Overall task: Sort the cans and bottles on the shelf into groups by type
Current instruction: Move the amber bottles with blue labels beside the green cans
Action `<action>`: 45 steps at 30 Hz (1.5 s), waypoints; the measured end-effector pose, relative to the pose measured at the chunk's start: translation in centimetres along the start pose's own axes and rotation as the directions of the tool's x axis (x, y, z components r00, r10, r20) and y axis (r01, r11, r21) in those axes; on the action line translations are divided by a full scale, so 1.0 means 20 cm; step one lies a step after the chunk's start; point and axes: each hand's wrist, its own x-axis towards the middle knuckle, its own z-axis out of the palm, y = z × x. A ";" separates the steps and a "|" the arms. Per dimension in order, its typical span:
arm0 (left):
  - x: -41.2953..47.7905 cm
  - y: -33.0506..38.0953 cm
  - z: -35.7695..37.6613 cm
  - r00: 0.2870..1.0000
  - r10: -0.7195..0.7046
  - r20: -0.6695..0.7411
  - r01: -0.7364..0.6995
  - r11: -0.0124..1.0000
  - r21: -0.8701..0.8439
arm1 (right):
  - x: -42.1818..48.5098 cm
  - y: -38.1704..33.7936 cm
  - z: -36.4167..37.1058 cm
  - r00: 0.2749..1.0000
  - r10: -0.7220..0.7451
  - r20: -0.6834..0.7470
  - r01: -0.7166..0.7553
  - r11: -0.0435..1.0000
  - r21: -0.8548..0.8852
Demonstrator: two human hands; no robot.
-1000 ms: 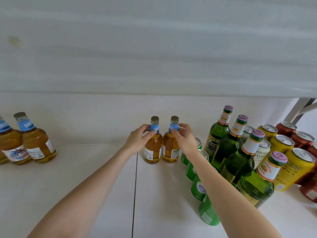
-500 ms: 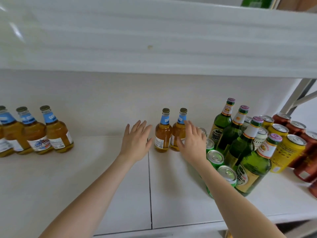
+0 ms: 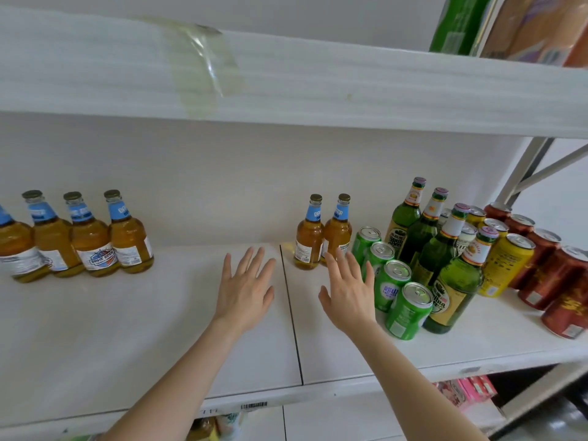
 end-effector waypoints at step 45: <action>-1.64 -1.25 -0.52 0.976 -0.158 0.148 0.144 0.985 0.099 | -0.97 -1.75 -0.14 0.987 -0.114 0.117 0.096 0.985 0.144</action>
